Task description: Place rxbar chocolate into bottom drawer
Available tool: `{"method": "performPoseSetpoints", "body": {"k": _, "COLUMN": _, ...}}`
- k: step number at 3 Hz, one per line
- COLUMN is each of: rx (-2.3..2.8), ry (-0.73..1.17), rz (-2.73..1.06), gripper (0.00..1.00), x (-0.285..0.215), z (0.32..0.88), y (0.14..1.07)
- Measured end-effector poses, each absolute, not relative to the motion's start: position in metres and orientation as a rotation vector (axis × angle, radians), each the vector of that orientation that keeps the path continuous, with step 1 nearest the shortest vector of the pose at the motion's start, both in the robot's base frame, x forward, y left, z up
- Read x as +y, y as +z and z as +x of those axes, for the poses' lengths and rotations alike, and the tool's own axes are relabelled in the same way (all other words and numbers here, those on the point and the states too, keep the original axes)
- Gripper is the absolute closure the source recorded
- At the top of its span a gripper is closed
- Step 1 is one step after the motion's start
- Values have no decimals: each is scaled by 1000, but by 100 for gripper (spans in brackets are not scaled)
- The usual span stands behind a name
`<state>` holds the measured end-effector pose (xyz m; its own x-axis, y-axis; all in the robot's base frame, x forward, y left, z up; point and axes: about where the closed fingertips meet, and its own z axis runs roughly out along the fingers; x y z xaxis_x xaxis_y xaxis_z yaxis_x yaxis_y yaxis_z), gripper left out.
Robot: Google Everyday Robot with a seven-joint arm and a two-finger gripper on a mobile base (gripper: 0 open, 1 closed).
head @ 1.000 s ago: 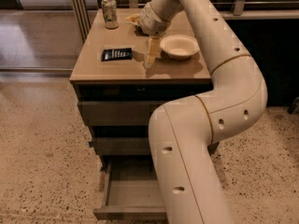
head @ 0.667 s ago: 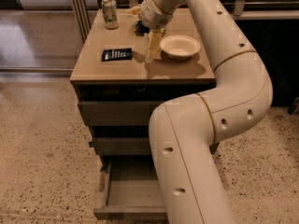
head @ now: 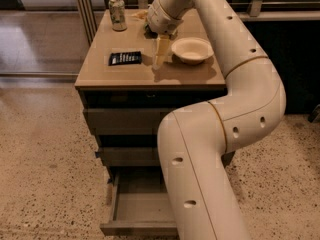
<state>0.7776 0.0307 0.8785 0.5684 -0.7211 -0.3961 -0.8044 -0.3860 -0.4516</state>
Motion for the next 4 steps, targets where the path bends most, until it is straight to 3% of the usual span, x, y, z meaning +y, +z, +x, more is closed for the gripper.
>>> {"method": "performPoseSetpoints", "body": {"k": 4, "rx": 1182, "ry": 113, "rz": -2255, "gripper": 0, "x": 36, "z": 779, "y": 881}}
